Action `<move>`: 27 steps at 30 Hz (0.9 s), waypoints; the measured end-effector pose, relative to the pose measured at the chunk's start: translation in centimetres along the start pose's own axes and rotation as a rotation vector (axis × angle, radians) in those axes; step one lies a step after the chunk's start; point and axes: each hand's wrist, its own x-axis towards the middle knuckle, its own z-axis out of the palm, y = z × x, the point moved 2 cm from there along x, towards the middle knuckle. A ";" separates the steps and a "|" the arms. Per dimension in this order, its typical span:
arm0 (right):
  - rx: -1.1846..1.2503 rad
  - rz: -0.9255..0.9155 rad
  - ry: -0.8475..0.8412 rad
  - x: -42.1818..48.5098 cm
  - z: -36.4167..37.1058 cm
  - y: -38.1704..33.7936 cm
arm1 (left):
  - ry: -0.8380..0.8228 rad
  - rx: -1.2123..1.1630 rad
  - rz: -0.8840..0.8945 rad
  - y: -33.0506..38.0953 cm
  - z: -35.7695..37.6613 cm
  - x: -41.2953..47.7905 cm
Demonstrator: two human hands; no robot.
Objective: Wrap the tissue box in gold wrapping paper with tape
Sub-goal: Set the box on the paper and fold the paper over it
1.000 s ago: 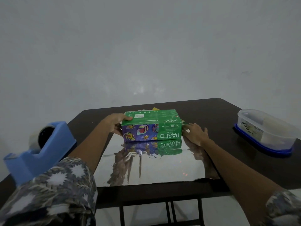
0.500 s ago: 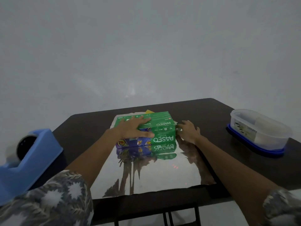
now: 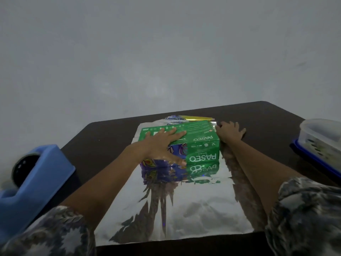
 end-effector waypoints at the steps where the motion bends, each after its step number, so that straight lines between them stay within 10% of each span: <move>1: 0.033 -0.016 0.040 0.0 0.1 -0.2 | 0.000 -0.003 -0.002 -0.1 0.1 0.0; 7: -0.134 -0.498 0.077 -0.7 -0.1 -1.8 | 0.021 0.010 0.004 0.0 0.2 -0.1; 14: -0.095 -0.272 -0.110 1.2 0.1 -1.8 | 0.023 0.006 0.009 -0.2 0.3 0.1; 19: -0.010 0.089 0.054 2.7 0.2 -1.2 | 0.010 0.028 0.000 -0.4 0.4 0.3; 27: -0.057 -0.235 -0.070 2.9 0.5 -1.6 | 0.003 0.004 -0.001 -0.5 0.6 0.3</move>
